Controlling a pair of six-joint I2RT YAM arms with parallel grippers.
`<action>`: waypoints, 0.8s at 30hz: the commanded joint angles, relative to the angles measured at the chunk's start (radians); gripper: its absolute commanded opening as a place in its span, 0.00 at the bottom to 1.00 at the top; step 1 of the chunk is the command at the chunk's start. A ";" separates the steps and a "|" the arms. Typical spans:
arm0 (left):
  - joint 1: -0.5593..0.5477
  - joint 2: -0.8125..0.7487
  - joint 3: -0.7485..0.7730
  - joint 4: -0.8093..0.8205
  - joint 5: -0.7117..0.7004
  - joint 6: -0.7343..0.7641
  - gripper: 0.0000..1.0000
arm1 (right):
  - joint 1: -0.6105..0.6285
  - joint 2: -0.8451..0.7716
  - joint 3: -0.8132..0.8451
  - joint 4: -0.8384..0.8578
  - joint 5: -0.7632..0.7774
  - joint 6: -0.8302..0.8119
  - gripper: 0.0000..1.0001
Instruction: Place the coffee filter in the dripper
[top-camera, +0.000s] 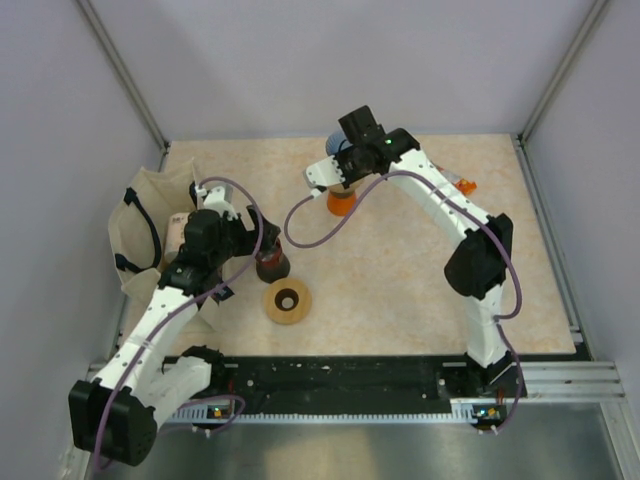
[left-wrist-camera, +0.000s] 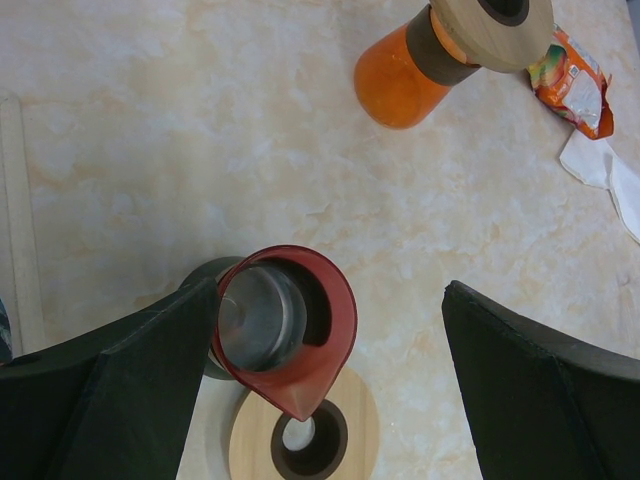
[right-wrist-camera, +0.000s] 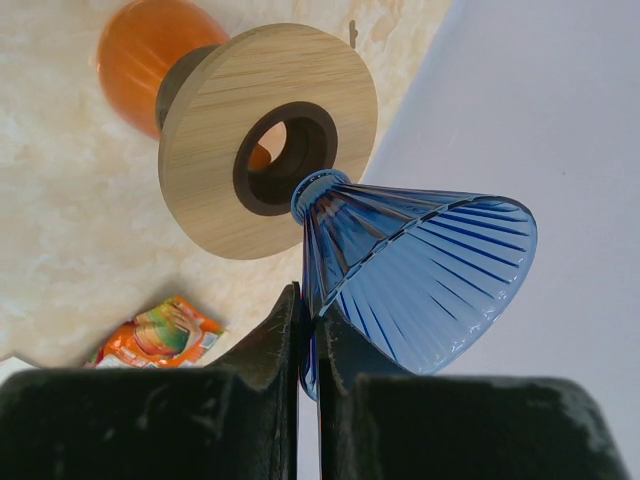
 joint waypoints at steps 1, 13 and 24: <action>-0.003 0.002 0.037 0.035 -0.014 0.016 0.99 | -0.014 0.019 0.045 0.016 -0.067 -0.007 0.00; -0.002 0.010 0.043 0.027 -0.031 0.021 0.99 | -0.015 0.083 0.032 0.028 -0.017 -0.011 0.00; -0.003 0.030 0.056 0.024 -0.033 0.025 0.99 | -0.017 0.114 0.025 -0.079 -0.084 -0.038 0.00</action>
